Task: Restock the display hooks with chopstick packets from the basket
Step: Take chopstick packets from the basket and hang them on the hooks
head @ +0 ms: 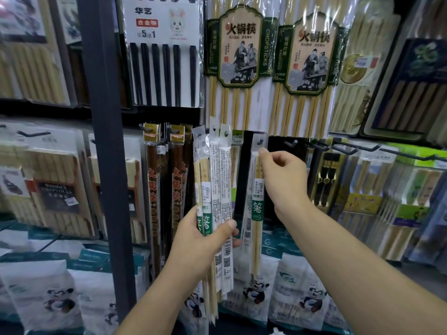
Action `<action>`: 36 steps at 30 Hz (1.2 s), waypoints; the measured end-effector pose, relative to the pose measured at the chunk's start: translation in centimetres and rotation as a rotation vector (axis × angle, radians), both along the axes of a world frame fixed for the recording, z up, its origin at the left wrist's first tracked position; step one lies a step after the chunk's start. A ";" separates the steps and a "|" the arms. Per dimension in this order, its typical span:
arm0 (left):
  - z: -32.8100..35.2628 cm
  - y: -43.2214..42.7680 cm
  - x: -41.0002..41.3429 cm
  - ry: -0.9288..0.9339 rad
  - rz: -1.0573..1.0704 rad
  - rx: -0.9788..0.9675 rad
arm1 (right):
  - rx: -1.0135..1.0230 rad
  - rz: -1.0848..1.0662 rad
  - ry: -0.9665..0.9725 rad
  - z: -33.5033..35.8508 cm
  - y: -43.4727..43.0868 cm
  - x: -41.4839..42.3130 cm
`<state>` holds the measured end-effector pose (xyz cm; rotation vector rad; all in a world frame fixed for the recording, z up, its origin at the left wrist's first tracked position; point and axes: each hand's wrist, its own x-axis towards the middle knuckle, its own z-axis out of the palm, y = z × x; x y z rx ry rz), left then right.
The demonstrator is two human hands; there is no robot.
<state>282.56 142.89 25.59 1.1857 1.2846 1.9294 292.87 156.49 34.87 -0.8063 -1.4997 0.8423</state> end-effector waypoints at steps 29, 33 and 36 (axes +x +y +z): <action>0.2 -0.3 0.1 0.104 0.081 -0.049 | -0.100 0.220 0.131 0.6 -2.4 1.4; 0.2 -0.2 0.2 0.087 0.046 -0.034 | -0.051 0.165 0.125 0.5 -2.0 1.1; 0.3 -0.3 0.4 0.083 0.032 -0.020 | -0.026 0.126 0.104 0.6 -1.6 0.8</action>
